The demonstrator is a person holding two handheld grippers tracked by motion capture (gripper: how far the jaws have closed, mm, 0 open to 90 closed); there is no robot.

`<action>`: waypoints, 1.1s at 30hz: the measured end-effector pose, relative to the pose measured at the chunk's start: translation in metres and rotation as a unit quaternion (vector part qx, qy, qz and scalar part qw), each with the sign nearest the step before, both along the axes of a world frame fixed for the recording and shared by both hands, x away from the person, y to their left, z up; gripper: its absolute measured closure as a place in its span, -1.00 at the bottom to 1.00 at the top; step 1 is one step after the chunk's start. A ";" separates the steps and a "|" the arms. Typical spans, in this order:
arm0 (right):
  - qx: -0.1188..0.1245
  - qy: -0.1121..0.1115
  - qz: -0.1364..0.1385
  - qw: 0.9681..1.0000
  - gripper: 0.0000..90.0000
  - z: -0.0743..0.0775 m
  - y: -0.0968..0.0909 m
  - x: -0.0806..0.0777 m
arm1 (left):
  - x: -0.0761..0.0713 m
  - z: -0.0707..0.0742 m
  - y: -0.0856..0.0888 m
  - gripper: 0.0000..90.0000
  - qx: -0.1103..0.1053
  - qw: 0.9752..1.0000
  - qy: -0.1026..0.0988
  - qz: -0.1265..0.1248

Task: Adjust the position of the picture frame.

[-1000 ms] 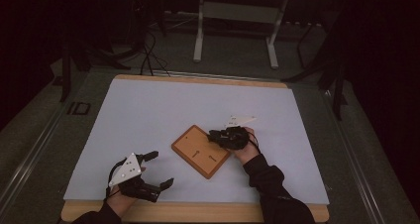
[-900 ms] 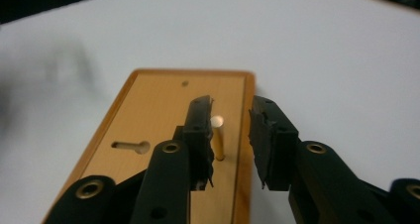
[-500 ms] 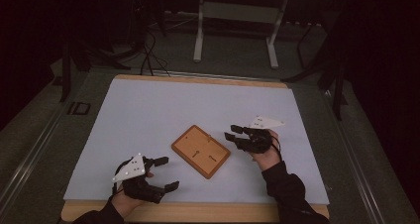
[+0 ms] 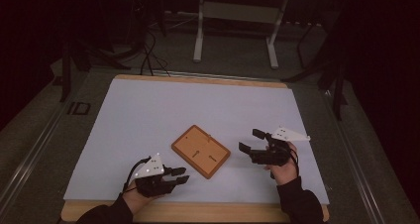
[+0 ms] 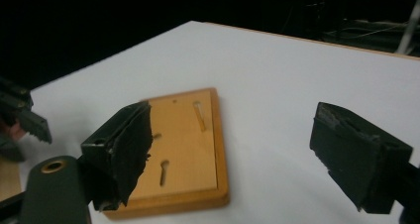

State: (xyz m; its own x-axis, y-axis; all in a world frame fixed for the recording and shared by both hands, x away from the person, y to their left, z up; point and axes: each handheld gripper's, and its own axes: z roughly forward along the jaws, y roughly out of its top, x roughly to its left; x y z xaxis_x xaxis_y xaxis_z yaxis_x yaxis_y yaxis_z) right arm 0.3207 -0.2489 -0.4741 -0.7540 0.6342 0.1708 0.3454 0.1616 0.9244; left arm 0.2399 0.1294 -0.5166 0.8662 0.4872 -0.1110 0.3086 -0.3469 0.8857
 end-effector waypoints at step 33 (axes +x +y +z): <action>0.024 -0.001 -0.003 1.000 -0.65 -0.008 -0.030 -0.023 | 0.032 -0.023 -0.073 1.00 0.150 0.987 0.036 -0.051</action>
